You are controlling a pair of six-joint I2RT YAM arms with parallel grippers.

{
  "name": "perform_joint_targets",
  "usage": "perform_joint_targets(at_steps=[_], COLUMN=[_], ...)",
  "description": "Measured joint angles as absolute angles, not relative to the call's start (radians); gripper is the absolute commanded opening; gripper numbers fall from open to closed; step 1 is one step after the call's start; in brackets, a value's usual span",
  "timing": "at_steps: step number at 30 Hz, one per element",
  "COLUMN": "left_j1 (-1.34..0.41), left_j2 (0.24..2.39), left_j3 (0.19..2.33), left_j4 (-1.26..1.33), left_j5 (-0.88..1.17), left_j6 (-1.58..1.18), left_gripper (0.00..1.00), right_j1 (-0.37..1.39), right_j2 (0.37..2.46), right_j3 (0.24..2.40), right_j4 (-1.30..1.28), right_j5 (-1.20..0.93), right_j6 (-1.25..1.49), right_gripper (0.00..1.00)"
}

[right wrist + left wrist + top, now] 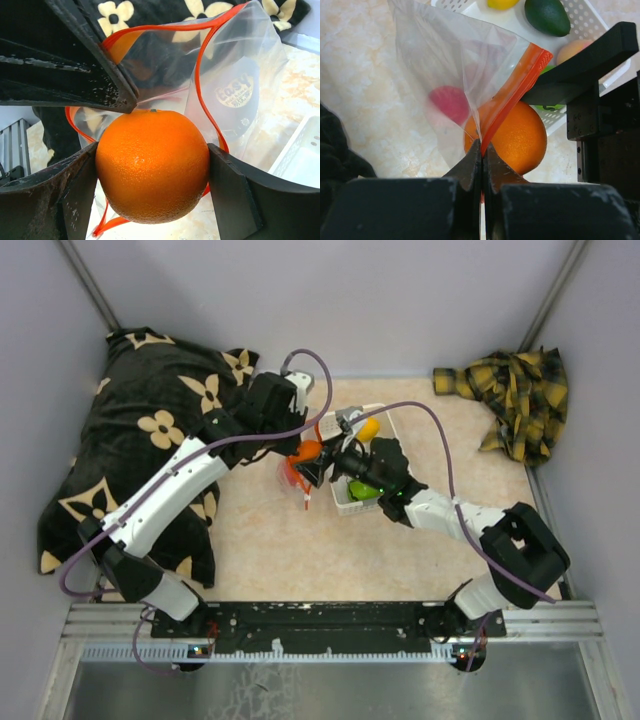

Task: Place the food in the zip-top bag and seal the zipper
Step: Place the fake fruit in the zipper food storage bag.

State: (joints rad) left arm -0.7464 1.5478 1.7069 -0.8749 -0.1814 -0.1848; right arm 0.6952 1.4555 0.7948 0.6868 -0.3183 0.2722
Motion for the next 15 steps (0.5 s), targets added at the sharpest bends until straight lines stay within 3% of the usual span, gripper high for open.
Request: perform_joint_targets(at_steps=[15], left_j1=[-0.748], left_j2=[1.528], left_j3=[1.633], left_j4=[-0.835], left_j5=[-0.248], left_j6=[-0.215], left_gripper=[0.0], right_j1=[0.676], right_j2=[1.458], right_j3=[0.767], right_j4=[0.72], right_j5=[-0.227], right_j6=[0.606], right_gripper=[0.69])
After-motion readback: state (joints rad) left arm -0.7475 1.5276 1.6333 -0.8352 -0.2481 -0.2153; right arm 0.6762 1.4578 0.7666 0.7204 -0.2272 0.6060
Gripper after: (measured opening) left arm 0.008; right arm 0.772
